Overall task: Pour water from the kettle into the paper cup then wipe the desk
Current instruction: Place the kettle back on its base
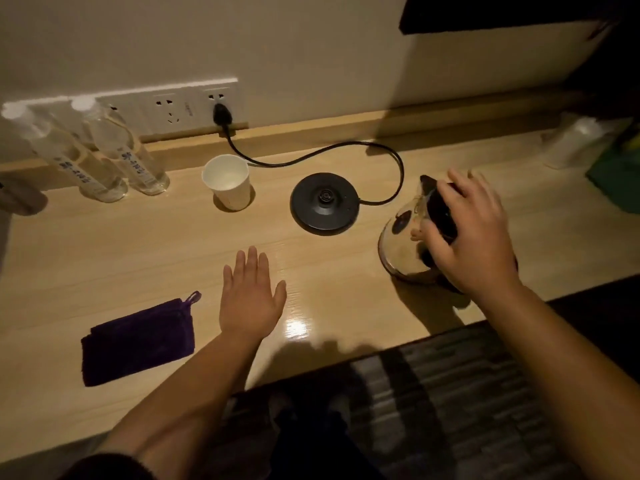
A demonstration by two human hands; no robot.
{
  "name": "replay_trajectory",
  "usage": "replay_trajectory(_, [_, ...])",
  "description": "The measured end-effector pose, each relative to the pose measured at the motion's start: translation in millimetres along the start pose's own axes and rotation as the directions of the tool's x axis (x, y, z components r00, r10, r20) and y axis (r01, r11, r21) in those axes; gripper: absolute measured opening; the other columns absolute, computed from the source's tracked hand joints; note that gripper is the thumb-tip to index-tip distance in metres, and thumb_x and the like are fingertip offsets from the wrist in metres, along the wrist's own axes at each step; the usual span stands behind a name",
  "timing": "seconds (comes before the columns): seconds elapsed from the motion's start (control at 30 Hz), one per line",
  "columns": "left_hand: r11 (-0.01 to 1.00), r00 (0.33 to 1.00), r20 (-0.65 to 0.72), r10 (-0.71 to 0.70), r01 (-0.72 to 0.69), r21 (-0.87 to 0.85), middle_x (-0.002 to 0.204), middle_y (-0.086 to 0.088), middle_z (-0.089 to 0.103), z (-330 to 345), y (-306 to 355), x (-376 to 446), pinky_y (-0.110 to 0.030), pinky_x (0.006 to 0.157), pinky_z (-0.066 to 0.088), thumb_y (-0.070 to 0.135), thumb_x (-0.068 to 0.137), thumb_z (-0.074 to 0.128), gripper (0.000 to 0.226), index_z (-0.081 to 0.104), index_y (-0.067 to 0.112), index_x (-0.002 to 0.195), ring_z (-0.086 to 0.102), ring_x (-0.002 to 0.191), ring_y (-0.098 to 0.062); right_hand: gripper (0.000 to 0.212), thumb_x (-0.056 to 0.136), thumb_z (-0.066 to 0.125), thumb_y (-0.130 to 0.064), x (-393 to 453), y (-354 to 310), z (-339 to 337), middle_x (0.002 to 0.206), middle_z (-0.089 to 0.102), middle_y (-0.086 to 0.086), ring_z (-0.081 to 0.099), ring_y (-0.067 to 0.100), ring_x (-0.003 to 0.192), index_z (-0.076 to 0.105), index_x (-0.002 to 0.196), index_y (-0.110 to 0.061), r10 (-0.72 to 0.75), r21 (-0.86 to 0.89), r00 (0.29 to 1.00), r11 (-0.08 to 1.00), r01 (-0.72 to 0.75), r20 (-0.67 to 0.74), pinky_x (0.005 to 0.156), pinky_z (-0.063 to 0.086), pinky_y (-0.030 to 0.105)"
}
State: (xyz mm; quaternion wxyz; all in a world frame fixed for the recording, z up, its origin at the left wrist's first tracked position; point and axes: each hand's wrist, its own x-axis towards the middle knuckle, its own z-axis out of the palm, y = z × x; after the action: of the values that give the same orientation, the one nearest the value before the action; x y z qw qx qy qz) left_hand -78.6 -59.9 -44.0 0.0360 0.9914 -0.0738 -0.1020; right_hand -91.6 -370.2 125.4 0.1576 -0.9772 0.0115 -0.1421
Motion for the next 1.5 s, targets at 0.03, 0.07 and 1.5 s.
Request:
replay_trajectory(0.03, [1.000,1.000,-0.004,0.001,-0.001,0.004,0.161,-0.013,0.013,-0.6,1.0,-0.2,-0.049,0.118,0.006,0.055,0.095,0.012,0.072,0.019,0.009,0.152,0.004,0.147,-0.031,0.054,0.087,0.060,-0.032,-7.7,14.2,-8.3,0.148,0.037,0.010,0.023,0.028,0.139,0.043,0.136,-0.015,0.058,-0.009,0.998,0.998,-0.058,-0.018,0.109,0.022,0.048])
replay_trajectory(0.07, [1.000,1.000,-0.008,0.002,-0.002,0.005,0.161,-0.013,0.014,-1.0,1.7,0.0,-0.049,0.118,0.007,0.054,0.096,0.012,0.072,0.019,0.009,0.151,0.005,0.147,-0.031,0.058,0.085,0.062,-0.034,-14.8,26.7,-13.3,0.148,0.037,0.009,0.024,0.027,0.139,0.042,0.136,-0.017,0.120,-0.007,0.993,0.993,-0.120,-0.018,0.109,0.024,0.051])
replay_trajectory(1.5, [0.998,0.999,-0.030,-0.015,0.013,-0.059,0.162,-0.007,0.004,2.4,-0.7,1.8,-0.043,0.117,-0.009,0.058,0.093,0.011,0.075,0.015,0.015,0.154,-0.006,0.148,-0.024,0.043,0.073,0.074,-0.046,76.9,-40.2,62.9,0.092,0.052,-0.026,0.054,-0.011,0.082,0.046,0.105,-0.040,0.246,0.559,0.966,0.791,-0.249,0.083,0.060,0.040,0.009])
